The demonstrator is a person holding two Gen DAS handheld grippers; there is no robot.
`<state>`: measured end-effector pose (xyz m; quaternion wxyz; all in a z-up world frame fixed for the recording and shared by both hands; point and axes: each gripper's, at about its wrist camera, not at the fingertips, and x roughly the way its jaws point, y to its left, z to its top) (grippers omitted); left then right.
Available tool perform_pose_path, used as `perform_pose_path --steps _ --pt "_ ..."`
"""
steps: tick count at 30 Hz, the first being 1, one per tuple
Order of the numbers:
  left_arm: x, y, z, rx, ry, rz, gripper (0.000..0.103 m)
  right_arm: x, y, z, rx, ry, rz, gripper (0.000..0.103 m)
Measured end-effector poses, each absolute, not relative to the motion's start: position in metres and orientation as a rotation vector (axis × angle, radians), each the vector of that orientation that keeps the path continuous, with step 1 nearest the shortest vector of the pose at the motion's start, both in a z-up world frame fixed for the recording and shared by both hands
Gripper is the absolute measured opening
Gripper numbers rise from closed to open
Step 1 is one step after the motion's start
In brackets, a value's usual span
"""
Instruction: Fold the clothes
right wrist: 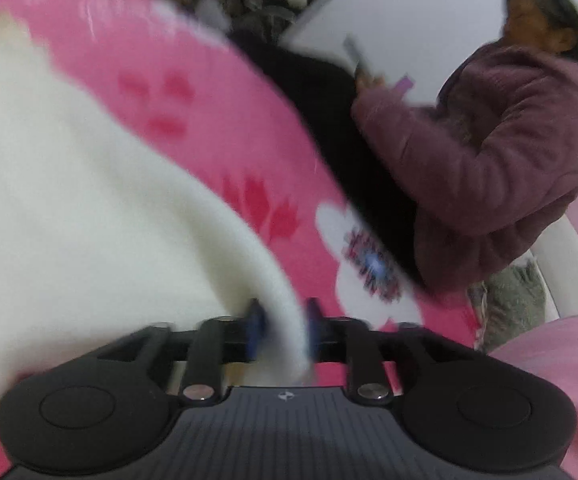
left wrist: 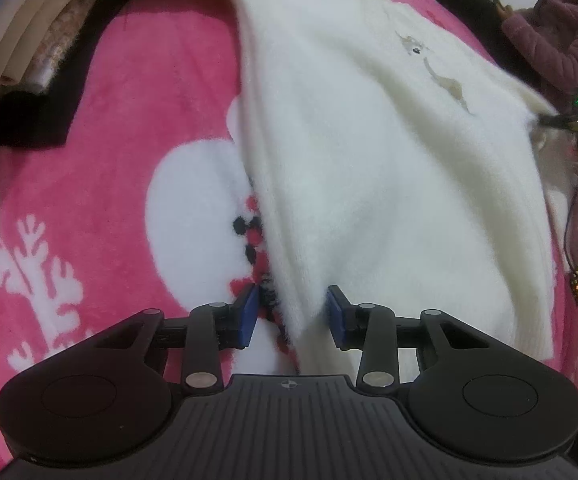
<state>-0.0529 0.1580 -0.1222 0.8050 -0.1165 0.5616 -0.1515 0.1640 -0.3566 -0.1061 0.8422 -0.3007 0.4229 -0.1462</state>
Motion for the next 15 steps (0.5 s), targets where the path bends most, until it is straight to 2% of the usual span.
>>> perform_pose_path --steps 2,4,8,10,12,15 --pt "-0.053 0.16 -0.122 -0.243 1.203 -0.338 0.038 0.16 -0.36 -0.108 -0.629 0.9 -0.31 0.038" --pt "-0.051 0.163 -0.123 -0.246 1.204 -0.35 0.038 0.143 -0.359 -0.091 -0.604 0.851 -0.31 0.054" --pt "-0.051 0.168 -0.123 -0.253 1.204 -0.379 0.039 0.089 -0.355 -0.037 -0.512 0.755 -0.244 0.058" --pt "-0.05 0.169 -0.124 -0.261 1.204 -0.39 0.042 0.056 -0.352 -0.008 -0.441 0.707 -0.208 0.067" --pt "-0.046 0.163 -0.126 -0.267 1.199 -0.389 0.042 0.021 -0.354 0.017 -0.246 0.689 -0.137 0.072" --pt "-0.049 0.16 -0.127 -0.256 1.177 -0.369 0.04 -0.018 -0.368 0.009 0.215 0.844 0.092 0.072"
